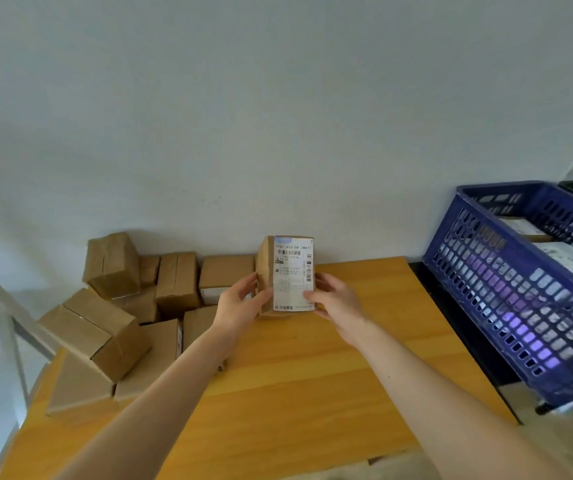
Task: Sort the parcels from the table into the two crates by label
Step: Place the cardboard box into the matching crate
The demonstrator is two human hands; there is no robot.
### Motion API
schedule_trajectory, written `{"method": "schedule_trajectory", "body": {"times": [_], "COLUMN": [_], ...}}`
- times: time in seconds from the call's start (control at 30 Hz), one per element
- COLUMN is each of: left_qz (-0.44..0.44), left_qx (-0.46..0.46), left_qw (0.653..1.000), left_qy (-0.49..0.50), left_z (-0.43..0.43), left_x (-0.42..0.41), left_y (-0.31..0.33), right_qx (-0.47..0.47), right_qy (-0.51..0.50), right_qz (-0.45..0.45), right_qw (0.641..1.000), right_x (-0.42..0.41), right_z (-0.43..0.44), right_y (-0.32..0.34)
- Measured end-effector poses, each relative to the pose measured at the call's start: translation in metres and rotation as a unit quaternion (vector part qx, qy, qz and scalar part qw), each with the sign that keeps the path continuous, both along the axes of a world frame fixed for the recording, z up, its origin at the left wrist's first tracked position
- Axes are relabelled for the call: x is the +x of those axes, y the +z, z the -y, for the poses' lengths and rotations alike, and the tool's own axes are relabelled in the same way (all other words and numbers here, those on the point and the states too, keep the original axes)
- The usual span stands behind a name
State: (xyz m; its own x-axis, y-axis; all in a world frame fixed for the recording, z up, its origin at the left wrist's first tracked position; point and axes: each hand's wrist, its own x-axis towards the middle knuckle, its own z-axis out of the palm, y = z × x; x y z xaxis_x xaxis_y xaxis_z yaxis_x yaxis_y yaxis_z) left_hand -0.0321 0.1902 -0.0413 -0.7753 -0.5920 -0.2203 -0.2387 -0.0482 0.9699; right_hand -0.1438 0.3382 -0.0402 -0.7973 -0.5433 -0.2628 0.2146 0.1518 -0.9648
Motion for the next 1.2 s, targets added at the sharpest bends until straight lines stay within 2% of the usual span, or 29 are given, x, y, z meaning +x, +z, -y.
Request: {"method": "schedule_trajectory", "body": {"times": [0.33,0.57,0.8,0.93,1.2], "left_qz": [-0.010,-0.010,-0.020,-0.032,-0.045], "left_qx": [0.004,-0.002,-0.014,-0.014,0.014], "left_qw": [0.997,0.992,0.981,0.974,0.967], "left_qy": [-0.071,-0.124,-0.193,-0.224,-0.252], "left_z": [-0.030,-0.087,-0.198,-0.269,-0.428], "left_x": [-0.012,-0.046,-0.104,-0.133,-0.190], "left_y": [0.017,0.024,0.040,0.051,0.074], "right_qx": [-0.005,0.012,0.014,-0.023,-0.037], "right_qy": [-0.067,-0.115,-0.215,-0.273,-0.310], "right_qz": [-0.019,-0.050,-0.067,-0.050,-0.070], "right_qw": [0.998,0.992,0.974,0.960,0.947], "right_x": [0.007,0.001,-0.025,-0.044,-0.087], "right_z": [-0.046,-0.113,-0.231,-0.304,-0.462], "right_y": [0.011,0.023,0.033,0.039,0.058]}}
